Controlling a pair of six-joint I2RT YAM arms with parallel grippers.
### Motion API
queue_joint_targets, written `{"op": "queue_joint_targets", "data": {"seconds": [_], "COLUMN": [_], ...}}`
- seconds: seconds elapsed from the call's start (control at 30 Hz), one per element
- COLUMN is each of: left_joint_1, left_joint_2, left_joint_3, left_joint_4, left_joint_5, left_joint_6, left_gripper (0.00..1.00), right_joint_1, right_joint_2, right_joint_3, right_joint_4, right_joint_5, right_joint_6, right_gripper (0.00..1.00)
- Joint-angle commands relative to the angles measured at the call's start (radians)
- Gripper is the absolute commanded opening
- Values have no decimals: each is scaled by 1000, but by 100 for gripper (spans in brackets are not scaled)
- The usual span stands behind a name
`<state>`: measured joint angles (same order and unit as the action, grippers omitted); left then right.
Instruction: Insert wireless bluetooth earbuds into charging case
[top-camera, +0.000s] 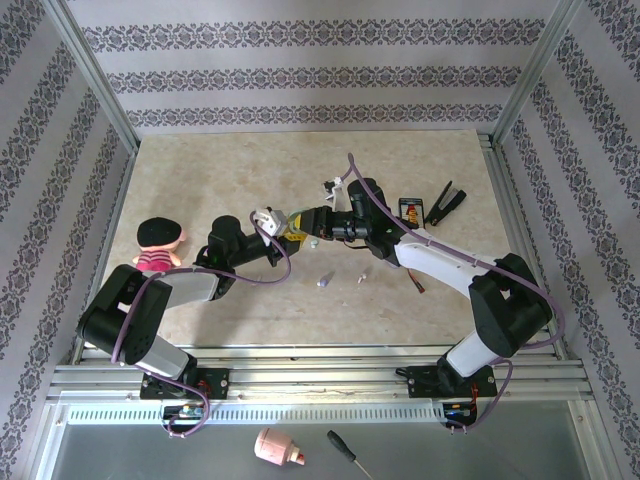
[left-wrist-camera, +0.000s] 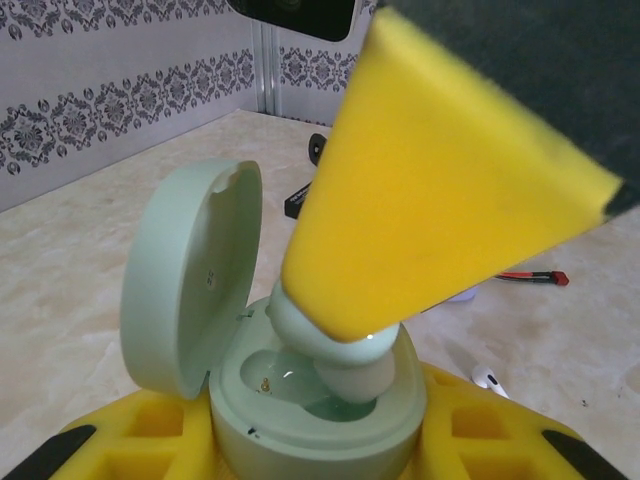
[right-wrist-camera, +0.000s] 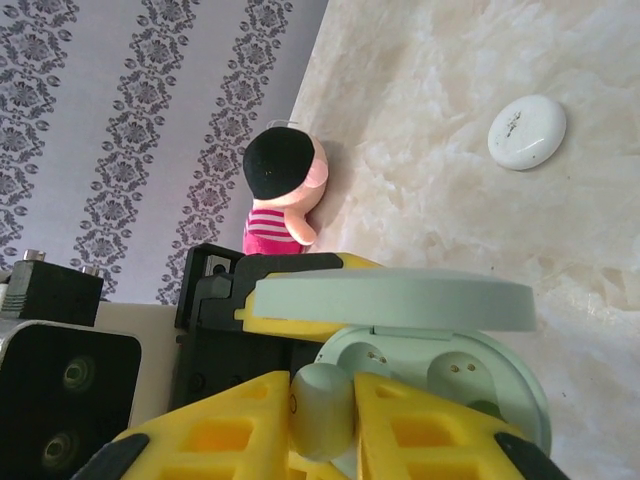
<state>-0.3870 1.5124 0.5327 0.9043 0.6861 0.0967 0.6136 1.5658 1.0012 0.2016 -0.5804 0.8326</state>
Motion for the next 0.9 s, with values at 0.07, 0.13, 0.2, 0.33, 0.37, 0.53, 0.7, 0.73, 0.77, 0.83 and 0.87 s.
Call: {"op": "queue_joint_targets", "data": {"seconds": [0.07, 0.13, 0.2, 0.33, 0.37, 0.53, 0.7, 0.73, 0.77, 0.83, 0.87], "left_joint_1": [-13, -13, -13, -13, -13, -12, -13, -13, -13, -13, -13], "left_joint_2": [4, 9, 16, 22, 19, 11, 3, 2, 0, 1, 0], "left_joint_3": [46, 50, 50, 47, 48, 46, 43, 44, 45, 45, 45], "left_joint_4": [92, 93, 103, 117, 117, 116, 127, 127, 127, 127, 126], "left_joint_5": [29, 29, 33, 39, 39, 36, 27, 27, 27, 26, 22], "left_joint_6": [-17, -20, -31, -40, -40, -42, -57, -58, -59, -58, -57], "left_gripper": [21, 21, 21, 21, 21, 21, 21, 21, 21, 21, 21], "right_joint_1": [18, 21, 29, 43, 43, 44, 47, 49, 49, 49, 48], "right_joint_2": [-1, -7, -15, -20, -19, -19, -16, -19, -22, -31, -39], "right_joint_3": [3, -7, -12, -12, -12, -34, -39, -43, -44, -47, -47], "right_joint_4": [-4, 29, 50, 54, 56, 75, 66, 64, 64, 53, 48], "right_joint_5": [0, -1, 7, 52, 61, 107, 108, 108, 111, 116, 119], "right_joint_6": [-15, -17, -33, -65, -68, -77, -85, -86, -87, -92, -95], "right_gripper": [15, 15, 15, 15, 15, 15, 20, 21, 21, 22, 23]}}
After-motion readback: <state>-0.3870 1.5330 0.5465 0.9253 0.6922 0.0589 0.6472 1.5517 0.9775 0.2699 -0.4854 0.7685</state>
